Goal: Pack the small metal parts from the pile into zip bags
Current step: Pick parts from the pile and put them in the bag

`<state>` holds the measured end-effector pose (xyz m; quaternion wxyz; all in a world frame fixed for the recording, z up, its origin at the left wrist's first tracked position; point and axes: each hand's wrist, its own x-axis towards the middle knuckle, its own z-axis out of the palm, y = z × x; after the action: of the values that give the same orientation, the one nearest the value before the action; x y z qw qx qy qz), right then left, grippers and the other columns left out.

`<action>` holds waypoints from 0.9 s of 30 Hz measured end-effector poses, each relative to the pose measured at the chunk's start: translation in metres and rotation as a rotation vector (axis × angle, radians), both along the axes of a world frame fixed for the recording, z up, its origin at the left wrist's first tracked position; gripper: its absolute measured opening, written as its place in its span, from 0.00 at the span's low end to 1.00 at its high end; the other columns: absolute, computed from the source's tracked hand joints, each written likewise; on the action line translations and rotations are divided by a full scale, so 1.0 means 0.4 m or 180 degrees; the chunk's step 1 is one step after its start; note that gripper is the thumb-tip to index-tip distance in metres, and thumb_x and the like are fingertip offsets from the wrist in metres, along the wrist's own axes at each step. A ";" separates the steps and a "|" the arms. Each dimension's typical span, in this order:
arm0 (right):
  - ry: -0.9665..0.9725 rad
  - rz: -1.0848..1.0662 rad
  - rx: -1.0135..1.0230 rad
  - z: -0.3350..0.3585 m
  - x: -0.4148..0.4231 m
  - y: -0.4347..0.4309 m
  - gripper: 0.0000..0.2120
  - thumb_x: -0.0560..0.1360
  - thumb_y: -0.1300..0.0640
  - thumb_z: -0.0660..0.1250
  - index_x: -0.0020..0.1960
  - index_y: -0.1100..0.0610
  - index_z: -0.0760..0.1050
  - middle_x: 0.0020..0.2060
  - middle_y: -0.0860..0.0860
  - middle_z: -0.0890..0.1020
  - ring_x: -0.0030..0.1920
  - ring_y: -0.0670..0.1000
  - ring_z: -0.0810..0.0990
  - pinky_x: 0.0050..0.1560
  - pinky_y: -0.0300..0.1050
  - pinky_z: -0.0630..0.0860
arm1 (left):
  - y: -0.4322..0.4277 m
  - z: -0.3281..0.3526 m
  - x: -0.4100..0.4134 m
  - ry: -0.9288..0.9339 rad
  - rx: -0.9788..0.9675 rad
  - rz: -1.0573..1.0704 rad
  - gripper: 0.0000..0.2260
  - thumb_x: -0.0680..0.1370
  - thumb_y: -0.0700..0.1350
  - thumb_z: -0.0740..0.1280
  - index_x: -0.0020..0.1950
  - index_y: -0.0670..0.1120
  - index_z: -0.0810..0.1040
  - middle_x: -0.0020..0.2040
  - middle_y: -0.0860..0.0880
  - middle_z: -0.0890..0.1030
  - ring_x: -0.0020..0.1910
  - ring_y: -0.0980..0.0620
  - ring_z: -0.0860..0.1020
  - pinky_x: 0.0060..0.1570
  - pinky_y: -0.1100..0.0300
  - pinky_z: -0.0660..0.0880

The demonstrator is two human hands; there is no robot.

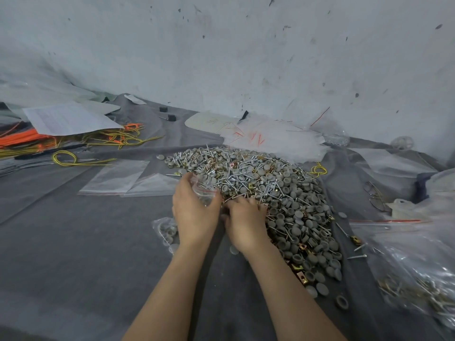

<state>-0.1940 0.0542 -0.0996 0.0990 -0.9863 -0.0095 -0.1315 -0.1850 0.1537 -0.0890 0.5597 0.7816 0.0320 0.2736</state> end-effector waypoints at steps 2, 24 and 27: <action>-0.0050 -0.0100 -0.0093 0.001 0.002 0.009 0.16 0.74 0.54 0.68 0.61 0.54 0.72 0.61 0.51 0.73 0.64 0.56 0.67 0.65 0.54 0.59 | -0.003 -0.001 -0.001 -0.0005 0.0036 -0.0012 0.28 0.71 0.45 0.73 0.69 0.41 0.68 0.63 0.44 0.75 0.64 0.44 0.72 0.65 0.45 0.67; -0.0071 0.0584 0.3027 0.120 0.024 -0.011 0.06 0.75 0.60 0.69 0.47 0.52 0.73 0.39 0.44 0.80 0.39 0.39 0.78 0.36 0.23 0.70 | -0.015 -0.014 -0.012 0.0186 0.0989 -0.0361 0.32 0.72 0.45 0.72 0.72 0.44 0.63 0.68 0.46 0.70 0.67 0.44 0.67 0.65 0.50 0.63; -0.0592 0.0150 0.3046 0.121 0.022 -0.046 0.03 0.76 0.61 0.66 0.50 0.55 0.76 0.42 0.46 0.81 0.40 0.41 0.78 0.37 0.24 0.71 | -0.013 -0.011 -0.012 0.0149 0.0850 -0.0304 0.31 0.72 0.46 0.72 0.72 0.44 0.64 0.68 0.46 0.71 0.67 0.46 0.68 0.67 0.50 0.63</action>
<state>-0.1853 0.0357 -0.0510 0.5430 -0.8137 0.0209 -0.2063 -0.1900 0.1484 -0.0935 0.4622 0.8559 -0.0289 0.2302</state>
